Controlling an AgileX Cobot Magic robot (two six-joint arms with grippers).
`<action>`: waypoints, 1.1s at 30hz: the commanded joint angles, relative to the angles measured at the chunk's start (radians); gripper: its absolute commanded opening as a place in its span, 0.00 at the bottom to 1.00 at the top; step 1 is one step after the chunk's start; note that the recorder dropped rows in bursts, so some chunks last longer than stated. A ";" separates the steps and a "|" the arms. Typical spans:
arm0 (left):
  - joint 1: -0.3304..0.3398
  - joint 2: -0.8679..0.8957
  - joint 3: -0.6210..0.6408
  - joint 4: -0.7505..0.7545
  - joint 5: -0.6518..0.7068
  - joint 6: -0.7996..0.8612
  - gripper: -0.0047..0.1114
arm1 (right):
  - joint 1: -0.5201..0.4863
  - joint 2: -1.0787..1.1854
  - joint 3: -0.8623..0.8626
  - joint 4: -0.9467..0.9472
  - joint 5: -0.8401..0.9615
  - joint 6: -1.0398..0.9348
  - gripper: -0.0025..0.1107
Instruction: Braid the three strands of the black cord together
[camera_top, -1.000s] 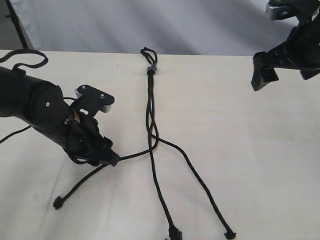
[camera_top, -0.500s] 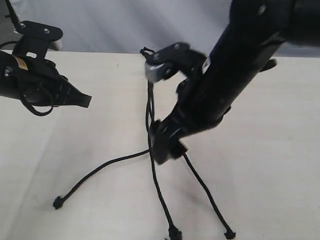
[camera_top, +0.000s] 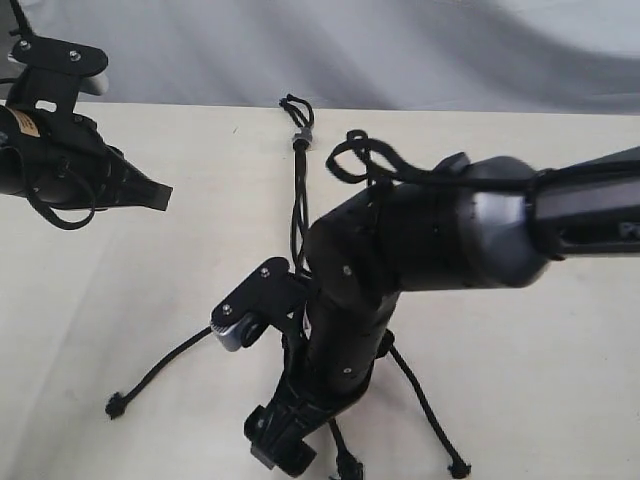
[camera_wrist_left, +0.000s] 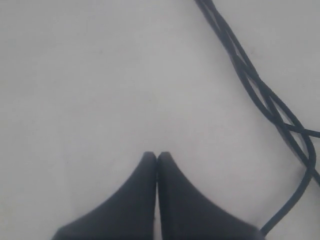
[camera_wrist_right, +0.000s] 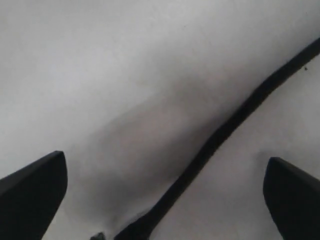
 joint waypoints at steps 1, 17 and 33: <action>0.002 -0.010 0.008 -0.008 0.006 -0.006 0.05 | 0.004 0.067 0.003 -0.145 -0.028 0.118 0.88; 0.002 -0.010 0.008 -0.008 0.010 -0.001 0.05 | -0.042 0.037 -0.167 -0.701 0.150 0.152 0.04; 0.002 -0.010 0.008 -0.008 0.002 -0.001 0.05 | -0.118 0.211 -0.167 -0.491 0.131 0.116 0.04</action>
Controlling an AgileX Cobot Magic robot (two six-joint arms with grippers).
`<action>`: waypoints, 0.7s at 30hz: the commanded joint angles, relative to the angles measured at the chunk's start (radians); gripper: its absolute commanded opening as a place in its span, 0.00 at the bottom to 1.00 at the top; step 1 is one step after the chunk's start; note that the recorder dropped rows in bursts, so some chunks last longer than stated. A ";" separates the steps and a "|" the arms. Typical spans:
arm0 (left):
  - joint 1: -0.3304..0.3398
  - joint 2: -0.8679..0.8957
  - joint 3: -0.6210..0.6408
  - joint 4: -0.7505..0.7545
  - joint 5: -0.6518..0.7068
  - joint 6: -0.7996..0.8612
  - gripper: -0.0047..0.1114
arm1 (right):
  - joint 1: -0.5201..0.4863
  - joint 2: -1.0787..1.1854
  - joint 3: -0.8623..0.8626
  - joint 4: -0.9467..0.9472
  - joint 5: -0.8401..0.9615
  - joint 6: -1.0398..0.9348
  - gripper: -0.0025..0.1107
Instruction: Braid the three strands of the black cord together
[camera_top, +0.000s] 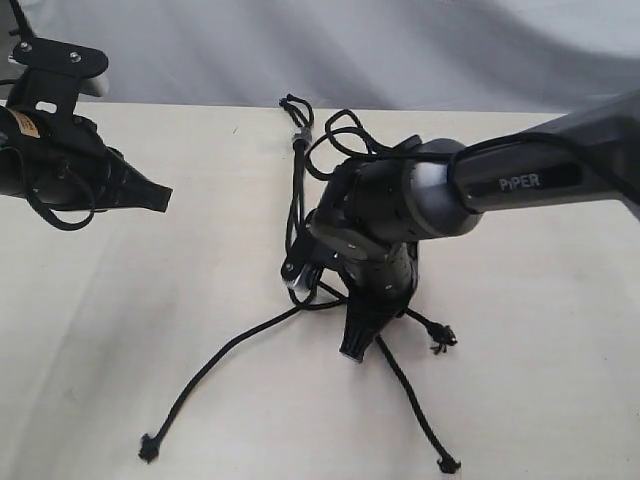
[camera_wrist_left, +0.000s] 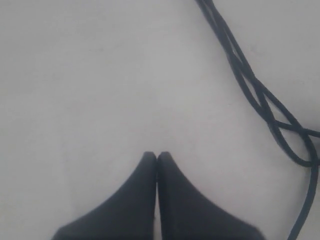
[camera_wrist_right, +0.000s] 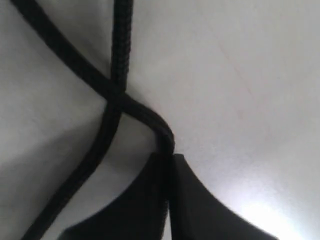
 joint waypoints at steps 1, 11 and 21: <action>0.002 -0.010 0.008 -0.007 -0.006 -0.001 0.05 | 0.037 0.004 0.002 0.199 0.034 -0.105 0.04; 0.002 -0.010 0.008 -0.007 -0.008 -0.001 0.05 | 0.226 -0.108 -0.002 0.452 0.087 -0.297 0.04; 0.002 -0.010 0.008 -0.007 -0.008 -0.001 0.05 | 0.052 -0.297 -0.002 0.396 0.000 -0.285 0.04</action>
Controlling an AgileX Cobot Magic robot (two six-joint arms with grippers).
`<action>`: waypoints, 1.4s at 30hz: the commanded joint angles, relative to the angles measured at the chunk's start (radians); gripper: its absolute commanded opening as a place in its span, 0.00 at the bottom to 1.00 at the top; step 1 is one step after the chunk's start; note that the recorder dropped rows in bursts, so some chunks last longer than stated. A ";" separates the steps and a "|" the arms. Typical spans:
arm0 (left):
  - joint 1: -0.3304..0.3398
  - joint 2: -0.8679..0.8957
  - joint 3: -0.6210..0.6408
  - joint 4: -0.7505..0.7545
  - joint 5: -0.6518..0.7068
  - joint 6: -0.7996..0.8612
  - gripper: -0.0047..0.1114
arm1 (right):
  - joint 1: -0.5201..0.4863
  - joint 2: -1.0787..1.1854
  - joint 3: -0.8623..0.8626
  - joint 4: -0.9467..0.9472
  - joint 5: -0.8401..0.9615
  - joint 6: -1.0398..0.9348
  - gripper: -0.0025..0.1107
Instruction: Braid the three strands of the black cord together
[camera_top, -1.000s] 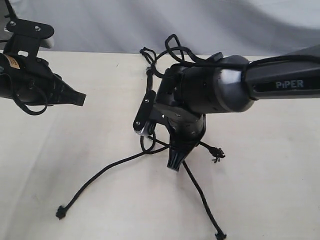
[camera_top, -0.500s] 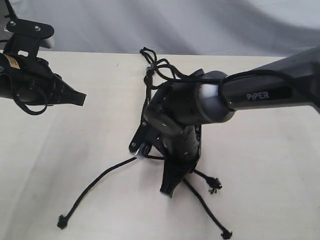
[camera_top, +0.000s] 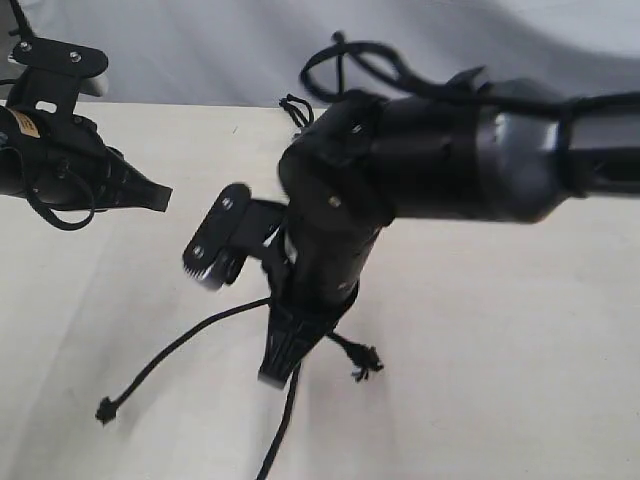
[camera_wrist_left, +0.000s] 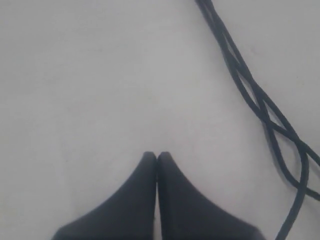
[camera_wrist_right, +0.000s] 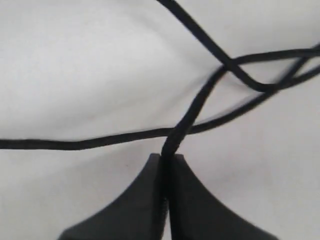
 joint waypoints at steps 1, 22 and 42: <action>0.002 -0.010 0.008 -0.007 -0.008 -0.001 0.05 | -0.115 -0.036 0.001 -0.019 0.017 0.014 0.04; 0.002 -0.010 0.008 -0.007 -0.008 -0.001 0.05 | -0.209 0.165 0.001 -0.034 0.047 0.063 0.09; -0.316 -0.002 -0.055 -0.161 0.164 -0.001 0.47 | -0.387 -0.256 -0.067 -0.416 0.113 0.401 0.76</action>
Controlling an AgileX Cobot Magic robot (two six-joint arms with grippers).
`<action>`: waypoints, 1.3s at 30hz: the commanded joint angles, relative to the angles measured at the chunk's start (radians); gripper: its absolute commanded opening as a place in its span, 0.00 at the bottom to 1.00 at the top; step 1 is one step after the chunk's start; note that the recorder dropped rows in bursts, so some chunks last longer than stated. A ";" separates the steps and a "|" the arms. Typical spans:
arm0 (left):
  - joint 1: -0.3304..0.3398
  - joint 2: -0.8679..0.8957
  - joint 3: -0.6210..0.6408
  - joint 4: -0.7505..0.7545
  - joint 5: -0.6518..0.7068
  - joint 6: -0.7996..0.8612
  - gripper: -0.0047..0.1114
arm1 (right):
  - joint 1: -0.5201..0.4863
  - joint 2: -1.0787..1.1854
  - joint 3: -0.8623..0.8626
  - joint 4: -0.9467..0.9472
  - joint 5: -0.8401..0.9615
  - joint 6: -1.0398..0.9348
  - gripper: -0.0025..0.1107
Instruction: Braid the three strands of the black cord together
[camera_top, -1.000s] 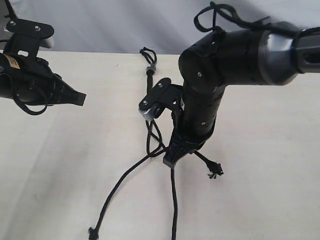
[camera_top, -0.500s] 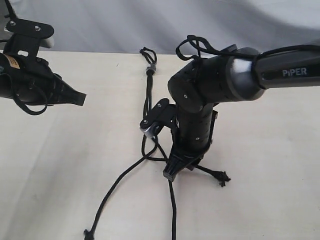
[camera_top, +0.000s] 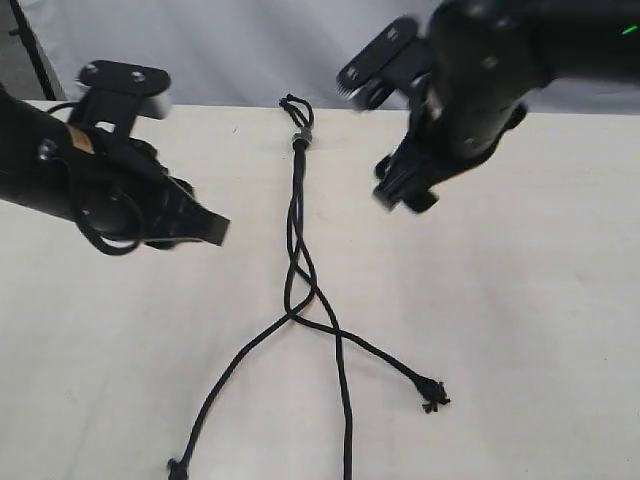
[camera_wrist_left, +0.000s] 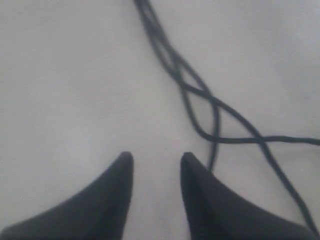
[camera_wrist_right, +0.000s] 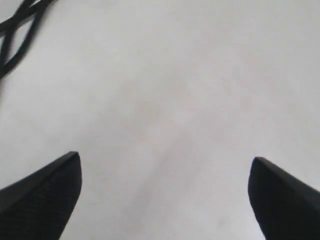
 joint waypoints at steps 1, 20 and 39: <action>-0.191 0.012 -0.009 -0.042 0.005 -0.001 0.51 | -0.144 -0.144 -0.007 -0.039 0.023 0.030 0.76; -0.490 0.466 -0.179 -0.030 -0.020 -0.164 0.52 | -0.389 -0.197 -0.007 0.106 -0.042 -0.030 0.76; -0.490 0.446 -0.218 0.135 0.167 -0.226 0.04 | -0.389 -0.197 -0.007 0.120 -0.041 -0.030 0.76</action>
